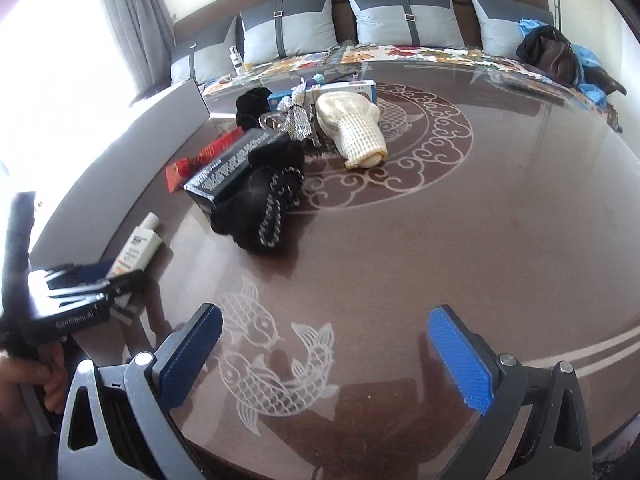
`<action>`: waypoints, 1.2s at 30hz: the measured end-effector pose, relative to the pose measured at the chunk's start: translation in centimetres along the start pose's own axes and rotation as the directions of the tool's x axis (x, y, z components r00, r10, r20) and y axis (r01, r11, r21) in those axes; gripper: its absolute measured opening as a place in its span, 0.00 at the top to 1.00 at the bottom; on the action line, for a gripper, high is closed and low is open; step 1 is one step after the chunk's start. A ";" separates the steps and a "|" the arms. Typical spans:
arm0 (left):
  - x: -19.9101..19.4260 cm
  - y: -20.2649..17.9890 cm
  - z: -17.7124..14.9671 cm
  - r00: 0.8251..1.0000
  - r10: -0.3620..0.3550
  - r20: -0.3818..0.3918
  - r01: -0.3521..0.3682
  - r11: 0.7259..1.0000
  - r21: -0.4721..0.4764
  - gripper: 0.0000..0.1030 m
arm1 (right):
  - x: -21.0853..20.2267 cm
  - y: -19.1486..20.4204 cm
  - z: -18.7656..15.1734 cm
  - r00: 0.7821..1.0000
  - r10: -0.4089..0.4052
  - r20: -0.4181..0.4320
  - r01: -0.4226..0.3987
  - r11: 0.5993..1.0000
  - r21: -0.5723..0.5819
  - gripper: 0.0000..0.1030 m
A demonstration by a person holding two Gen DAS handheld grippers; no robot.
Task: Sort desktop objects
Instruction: 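Grasp the white sunscreen bottle with the left gripper while the right gripper approaches the black glove, then carry the sunscreen bottle and black glove into the white bin with both grippers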
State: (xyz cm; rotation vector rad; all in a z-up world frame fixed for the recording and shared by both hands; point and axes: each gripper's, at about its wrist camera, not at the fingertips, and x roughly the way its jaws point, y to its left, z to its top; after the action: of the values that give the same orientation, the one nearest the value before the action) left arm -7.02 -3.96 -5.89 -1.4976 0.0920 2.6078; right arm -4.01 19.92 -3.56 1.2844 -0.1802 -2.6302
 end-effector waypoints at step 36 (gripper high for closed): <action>-4.8 2.1 0.0 0.988 -0.100 0.114 0.110 0.990 -0.085 0.51 | 2.4 4.9 6.1 0.964 -0.054 -0.261 -0.035 0.945 -0.325 0.70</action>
State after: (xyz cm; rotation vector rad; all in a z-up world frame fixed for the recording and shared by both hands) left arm -4.92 -6.47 -1.79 -1.3426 -0.1159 2.6347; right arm -9.59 14.69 -0.66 1.4955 0.2945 -2.3301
